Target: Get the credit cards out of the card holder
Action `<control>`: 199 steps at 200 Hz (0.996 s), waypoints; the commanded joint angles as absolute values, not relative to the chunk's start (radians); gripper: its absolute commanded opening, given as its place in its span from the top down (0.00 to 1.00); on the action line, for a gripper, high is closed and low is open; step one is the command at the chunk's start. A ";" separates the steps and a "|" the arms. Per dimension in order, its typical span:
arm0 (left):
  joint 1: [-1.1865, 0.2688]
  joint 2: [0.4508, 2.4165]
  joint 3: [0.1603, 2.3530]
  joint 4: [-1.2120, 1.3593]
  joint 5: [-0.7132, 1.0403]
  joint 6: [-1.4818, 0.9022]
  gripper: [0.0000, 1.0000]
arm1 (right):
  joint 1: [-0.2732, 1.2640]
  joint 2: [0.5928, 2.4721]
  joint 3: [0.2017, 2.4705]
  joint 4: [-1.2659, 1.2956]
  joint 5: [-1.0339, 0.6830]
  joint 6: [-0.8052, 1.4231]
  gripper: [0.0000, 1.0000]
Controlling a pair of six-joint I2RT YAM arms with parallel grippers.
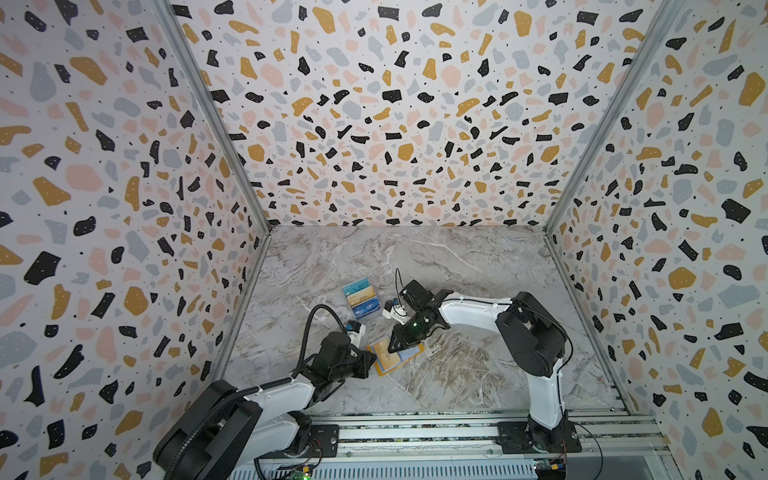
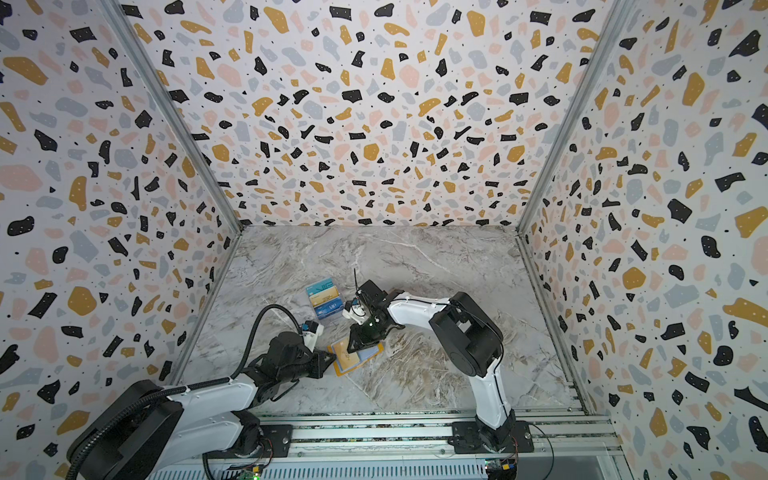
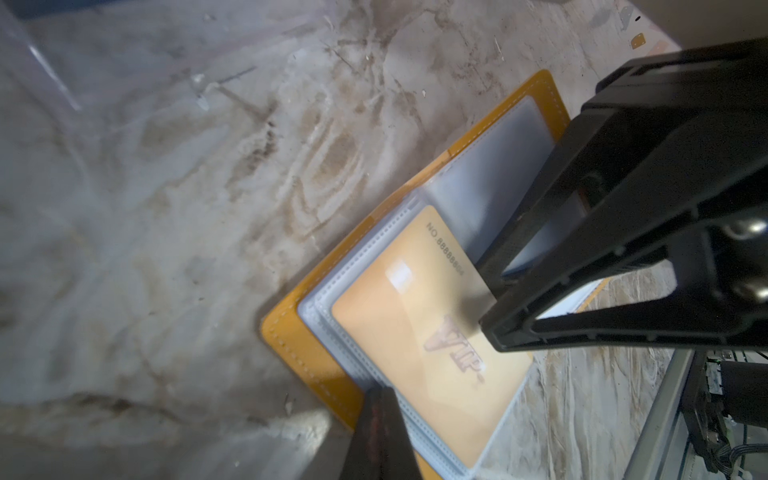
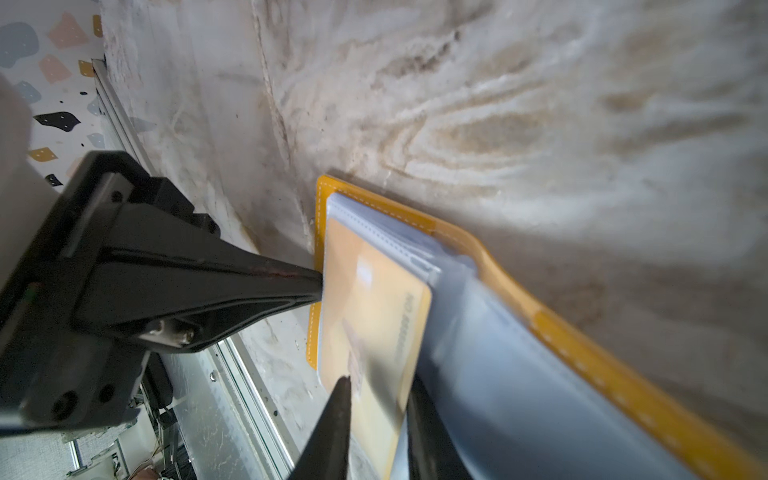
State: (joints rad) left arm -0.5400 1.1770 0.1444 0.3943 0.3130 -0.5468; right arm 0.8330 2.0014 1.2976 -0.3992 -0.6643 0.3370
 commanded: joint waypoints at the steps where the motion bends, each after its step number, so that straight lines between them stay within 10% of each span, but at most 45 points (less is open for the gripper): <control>1: -0.554 1.206 0.139 0.306 0.301 -0.546 1.00 | 0.855 1.953 1.321 -0.417 -0.728 0.299 0.75; 199: -0.558 1.224 0.146 0.312 0.301 -0.545 1.00 | 0.861 2.011 1.307 -0.329 -0.854 0.346 0.79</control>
